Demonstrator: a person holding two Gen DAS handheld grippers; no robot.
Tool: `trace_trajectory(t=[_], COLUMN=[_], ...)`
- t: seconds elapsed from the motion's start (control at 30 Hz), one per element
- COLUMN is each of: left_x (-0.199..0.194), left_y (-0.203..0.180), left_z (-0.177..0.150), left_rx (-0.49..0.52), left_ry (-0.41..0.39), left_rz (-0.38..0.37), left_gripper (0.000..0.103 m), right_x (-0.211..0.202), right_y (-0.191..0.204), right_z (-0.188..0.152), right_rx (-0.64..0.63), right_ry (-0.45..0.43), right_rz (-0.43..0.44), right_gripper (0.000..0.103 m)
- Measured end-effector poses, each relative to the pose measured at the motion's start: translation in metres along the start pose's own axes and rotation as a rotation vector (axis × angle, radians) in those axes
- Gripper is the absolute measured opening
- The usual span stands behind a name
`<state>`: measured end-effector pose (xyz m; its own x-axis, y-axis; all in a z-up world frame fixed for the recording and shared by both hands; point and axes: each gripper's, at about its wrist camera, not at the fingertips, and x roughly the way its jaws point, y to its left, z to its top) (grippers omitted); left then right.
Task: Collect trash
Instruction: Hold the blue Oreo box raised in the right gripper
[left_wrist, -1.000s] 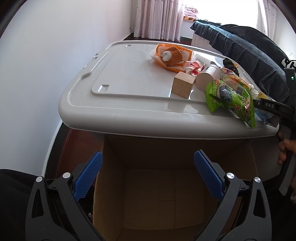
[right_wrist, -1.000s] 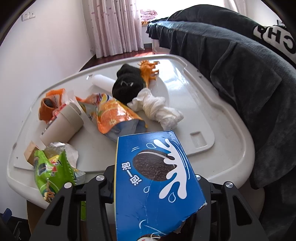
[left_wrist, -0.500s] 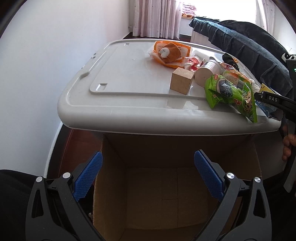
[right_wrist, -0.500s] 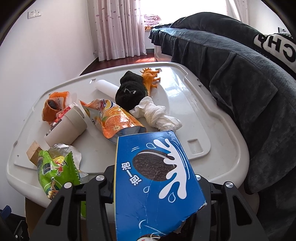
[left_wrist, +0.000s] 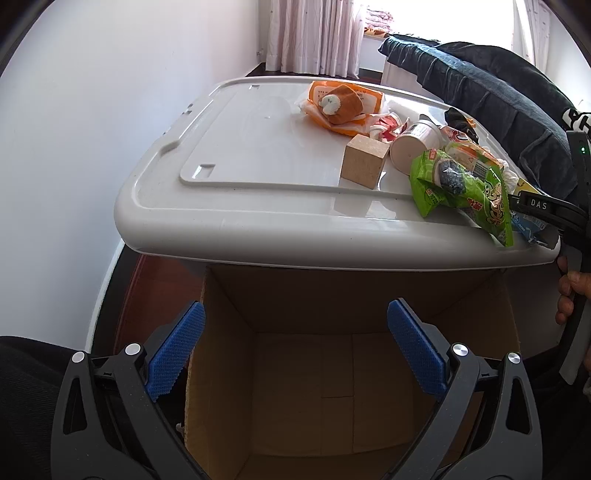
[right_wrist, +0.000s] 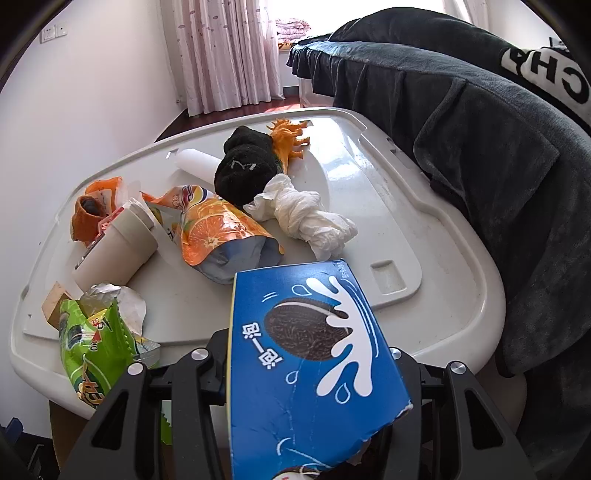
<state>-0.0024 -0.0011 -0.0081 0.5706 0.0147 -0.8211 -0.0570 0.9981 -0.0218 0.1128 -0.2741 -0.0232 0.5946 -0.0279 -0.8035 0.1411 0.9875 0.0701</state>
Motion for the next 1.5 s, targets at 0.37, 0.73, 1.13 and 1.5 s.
trace_trajectory(t=[0.37,0.73,1.13,1.5], left_x=[-0.001,-0.004,0.005,0.006], left_y=[0.003,0.004,-0.008,-0.005], left_z=[-0.003,-0.009,-0.012,-0.010], left_rx=[-0.003,0.022,0.070,0.045], left_ry=[-0.012,-0.032,-0.015,-0.023], left_rz=[0.017,0.032,0.031,0.060], left_gripper=[0.097,0.097,0.097,0.097], right_x=[0.003,0.003,0.003,0.001], right_y=[-0.002,0.000,-0.003,0.000], right_z=[-0.001,-0.005,-0.003,-0.005], right_rx=[0.012,-0.009,0.027,0.003], right_ry=[0.007,-0.010,-0.008,-0.016], right_rz=[0.005,-0.010,-0.001,-0.015], right_gripper=[0.048,0.048,0.048,0.048])
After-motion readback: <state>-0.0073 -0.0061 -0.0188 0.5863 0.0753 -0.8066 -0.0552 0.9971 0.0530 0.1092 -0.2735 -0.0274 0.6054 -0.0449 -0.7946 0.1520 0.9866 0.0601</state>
